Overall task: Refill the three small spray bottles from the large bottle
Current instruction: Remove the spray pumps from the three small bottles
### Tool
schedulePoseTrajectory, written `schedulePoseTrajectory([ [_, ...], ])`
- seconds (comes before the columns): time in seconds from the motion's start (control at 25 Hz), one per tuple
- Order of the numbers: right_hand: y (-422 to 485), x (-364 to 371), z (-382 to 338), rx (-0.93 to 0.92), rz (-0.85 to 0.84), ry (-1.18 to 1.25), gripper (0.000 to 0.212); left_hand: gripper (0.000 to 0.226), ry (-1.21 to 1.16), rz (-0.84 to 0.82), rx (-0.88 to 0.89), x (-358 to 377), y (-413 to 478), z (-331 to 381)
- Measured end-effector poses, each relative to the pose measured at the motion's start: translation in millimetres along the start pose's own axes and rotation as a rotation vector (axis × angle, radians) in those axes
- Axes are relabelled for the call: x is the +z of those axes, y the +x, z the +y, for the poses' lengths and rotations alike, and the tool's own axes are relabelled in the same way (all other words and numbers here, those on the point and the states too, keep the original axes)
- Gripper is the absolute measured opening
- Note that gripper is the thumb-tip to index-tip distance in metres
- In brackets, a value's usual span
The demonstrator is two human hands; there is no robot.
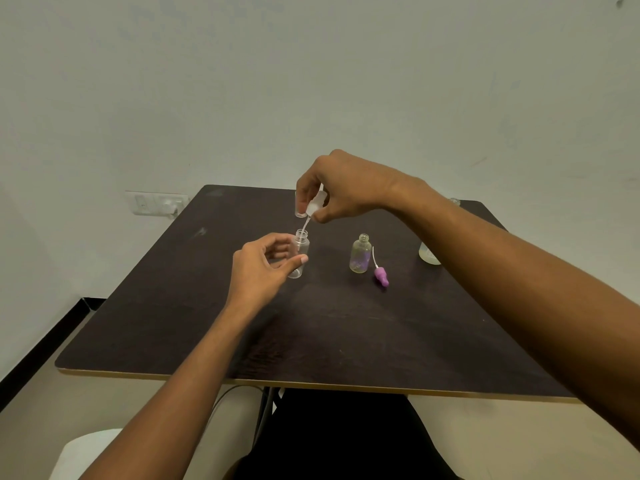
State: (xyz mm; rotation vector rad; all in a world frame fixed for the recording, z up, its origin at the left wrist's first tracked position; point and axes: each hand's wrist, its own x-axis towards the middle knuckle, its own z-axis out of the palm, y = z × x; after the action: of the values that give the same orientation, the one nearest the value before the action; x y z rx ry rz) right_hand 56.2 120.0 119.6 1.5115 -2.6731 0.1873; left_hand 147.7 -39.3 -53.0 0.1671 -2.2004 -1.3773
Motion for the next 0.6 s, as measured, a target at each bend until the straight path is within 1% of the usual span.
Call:
schedulePoseTrajectory([
  [0.08, -4, 3, -1, 0.014, -0.009, 0.015, 0.019, 0.04, 0.006, 0.001, -0.008, -2, 0, -2],
  [0.2, -16, 3, 6, 0.092, 0.046, 0.042, 0.013, 0.041, 0.036, 0.007, -0.019, -5, 1, -7],
  [0.32, -32, 12, 21, 0.205, 0.105, 0.067, 0.017, 0.04, 0.057, 0.026, -0.044, -9, 5, -15],
  [0.48, -59, 58, 34, 0.405, 0.193, 0.26, 0.021, 0.037, 0.102, 0.036, -0.093, -10, 12, -27],
  [0.6, -67, 108, 30, 0.539, 0.242, 0.334, 0.022, 0.037, 0.103, 0.012, -0.109, -4, 16, -32],
])
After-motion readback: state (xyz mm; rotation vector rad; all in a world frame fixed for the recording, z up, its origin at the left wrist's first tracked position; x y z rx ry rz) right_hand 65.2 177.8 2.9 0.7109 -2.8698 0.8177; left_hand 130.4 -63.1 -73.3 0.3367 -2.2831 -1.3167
